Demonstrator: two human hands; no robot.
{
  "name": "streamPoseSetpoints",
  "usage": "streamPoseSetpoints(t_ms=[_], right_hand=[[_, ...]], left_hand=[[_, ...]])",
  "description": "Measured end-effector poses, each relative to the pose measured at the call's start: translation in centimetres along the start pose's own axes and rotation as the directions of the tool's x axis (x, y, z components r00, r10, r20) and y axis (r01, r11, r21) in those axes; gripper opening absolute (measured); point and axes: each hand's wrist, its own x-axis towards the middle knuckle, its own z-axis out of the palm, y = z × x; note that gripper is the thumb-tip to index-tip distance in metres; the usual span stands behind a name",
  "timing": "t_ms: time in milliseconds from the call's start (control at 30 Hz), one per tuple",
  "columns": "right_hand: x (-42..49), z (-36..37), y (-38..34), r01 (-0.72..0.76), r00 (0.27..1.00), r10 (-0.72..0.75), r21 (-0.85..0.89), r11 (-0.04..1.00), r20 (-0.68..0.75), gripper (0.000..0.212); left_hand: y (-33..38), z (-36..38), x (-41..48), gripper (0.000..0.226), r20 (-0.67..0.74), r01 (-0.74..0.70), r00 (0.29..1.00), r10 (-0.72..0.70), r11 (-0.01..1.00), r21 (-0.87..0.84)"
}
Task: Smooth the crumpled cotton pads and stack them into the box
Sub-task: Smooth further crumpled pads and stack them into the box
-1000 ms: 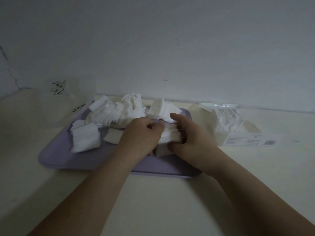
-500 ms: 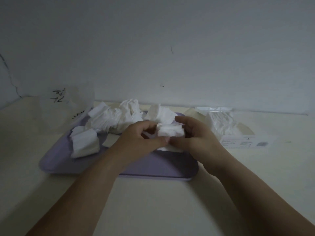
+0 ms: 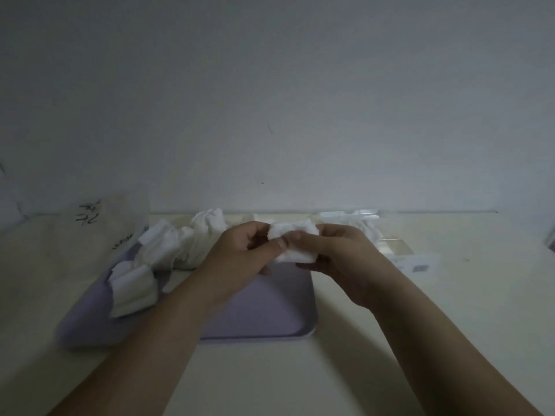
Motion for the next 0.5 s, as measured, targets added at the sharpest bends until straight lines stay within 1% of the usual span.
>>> streamPoseSetpoints(t_ms=[67,133,233,267,300,333,367,400,433,500], right_hand=[[-0.3,-1.0,-0.8,0.032,0.999,-0.032,-0.027,0.999,-0.008,0.024],[-0.5,-2.1,-1.9,0.060,0.996,-0.066,-0.084,0.995,-0.067,0.016],[-0.7,-4.6,-3.9,0.114,0.965,-0.153,-0.187,0.976,-0.212,0.019],[-0.7,-5.8,-4.6,0.135,0.937,-0.193,-0.211,0.968,-0.289,0.019],[-0.7,-6.9,-5.1,0.151,0.894,-0.239,-0.247,0.957,-0.380,0.019],[-0.5,-8.3,-5.5,0.151,0.837,-0.287,-0.306,0.940,-0.467,0.020],[-0.2,-9.6,-5.5,0.131,0.781,-0.334,-0.384,0.914,-0.528,0.021],[0.1,-10.7,-5.4,0.082,0.742,-0.368,-0.470,0.879,-0.560,0.023],[0.4,-11.5,-5.0,0.015,0.731,-0.380,-0.544,0.839,-0.567,0.024],[1.2,-12.6,-3.6,-0.108,0.741,-0.359,-0.628,0.770,-0.568,0.025]], left_hand=[[0.7,1.3,0.6,0.009,-0.004,-0.009,1.000,0.009,1.000,-0.015],[1.4,2.8,1.3,0.011,0.001,-0.031,1.000,0.031,0.999,-0.027],[3.2,5.3,2.3,0.018,0.009,-0.037,0.999,0.038,0.994,-0.099],[3.8,6.4,2.8,0.019,0.007,-0.025,1.000,0.026,0.992,-0.122],[4.2,7.2,3.2,0.019,-0.001,-0.012,1.000,0.012,0.993,-0.118],[4.3,8.2,3.7,0.020,-0.010,-0.005,1.000,0.004,0.997,-0.076],[4.1,8.9,4.2,0.021,-0.016,-0.014,1.000,0.014,1.000,0.013],[3.8,9.5,4.6,0.021,-0.016,-0.040,0.999,0.042,0.991,0.127],[3.3,10.1,5.1,0.023,-0.005,-0.072,0.997,0.075,0.966,0.249],[2.6,11.0,5.7,0.032,0.047,-0.128,0.992,0.119,0.884,0.449]])
